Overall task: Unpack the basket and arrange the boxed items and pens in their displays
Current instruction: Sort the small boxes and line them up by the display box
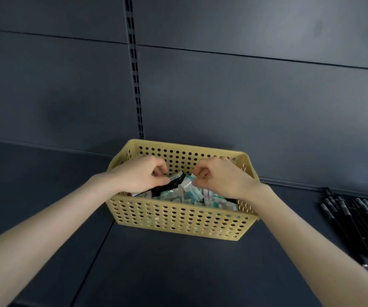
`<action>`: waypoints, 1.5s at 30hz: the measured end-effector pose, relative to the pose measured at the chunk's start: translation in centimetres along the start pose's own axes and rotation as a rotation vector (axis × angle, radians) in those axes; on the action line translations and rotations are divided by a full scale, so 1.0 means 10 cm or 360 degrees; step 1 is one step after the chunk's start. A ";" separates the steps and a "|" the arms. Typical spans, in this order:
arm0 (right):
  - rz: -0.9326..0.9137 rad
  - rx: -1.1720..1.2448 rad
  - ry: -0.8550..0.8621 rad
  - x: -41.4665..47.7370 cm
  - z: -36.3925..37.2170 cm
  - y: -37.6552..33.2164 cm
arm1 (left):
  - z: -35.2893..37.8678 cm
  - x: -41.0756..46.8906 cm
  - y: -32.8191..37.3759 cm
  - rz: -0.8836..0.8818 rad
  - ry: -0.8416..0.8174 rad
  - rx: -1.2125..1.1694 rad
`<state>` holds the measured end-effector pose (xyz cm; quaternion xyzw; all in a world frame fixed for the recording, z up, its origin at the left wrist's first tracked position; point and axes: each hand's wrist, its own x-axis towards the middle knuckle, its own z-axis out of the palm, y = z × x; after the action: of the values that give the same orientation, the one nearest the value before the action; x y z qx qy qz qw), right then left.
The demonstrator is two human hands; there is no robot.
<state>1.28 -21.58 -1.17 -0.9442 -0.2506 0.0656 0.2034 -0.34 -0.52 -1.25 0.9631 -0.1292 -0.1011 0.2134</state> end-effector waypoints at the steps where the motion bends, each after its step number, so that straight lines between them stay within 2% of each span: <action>1: 0.0021 -0.0011 -0.0098 0.06 0.00 0.01 | -0.02 0.06 -0.04 -0.0001 -0.0086 0.0038; 6: 0.0108 -0.0097 -0.0434 0.31 0.01 0.05 | -0.01 0.34 -0.13 0.0134 -0.0567 0.0124; 8: 0.0142 -0.0022 -0.0489 0.38 0.01 0.05 | 0.02 0.42 -0.11 0.0194 -0.0651 0.0112; 11: 0.0165 0.0083 -0.0540 0.43 0.05 0.08 | 0.07 0.51 -0.11 0.0232 -0.0678 0.0058; 18: 0.0253 0.0313 -0.0610 0.37 0.00 0.14 | 0.13 0.57 -0.17 0.0330 -0.0776 0.0266; 23: 0.0219 0.0246 -0.0658 0.42 0.00 0.11 | 0.03 0.55 -0.24 0.0253 -0.0908 0.0129; 29: 0.0203 0.0227 -0.0709 0.44 0.01 0.10 | 0.05 0.55 -0.19 0.0247 -0.0976 0.0219; 34: 0.0159 0.0082 -0.0749 0.42 -0.01 0.09 | 0.06 0.58 -0.20 0.0152 -0.0990 0.0077; 45: 0.0106 0.0026 -0.0783 0.43 0.02 0.06 | 0.05 0.58 -0.15 0.0085 -0.1055 -0.0036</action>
<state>5.22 -19.80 -1.72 -0.9059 -0.2607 0.3022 0.1417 5.31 -1.11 -3.11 0.8717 -0.2156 -0.4047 0.1729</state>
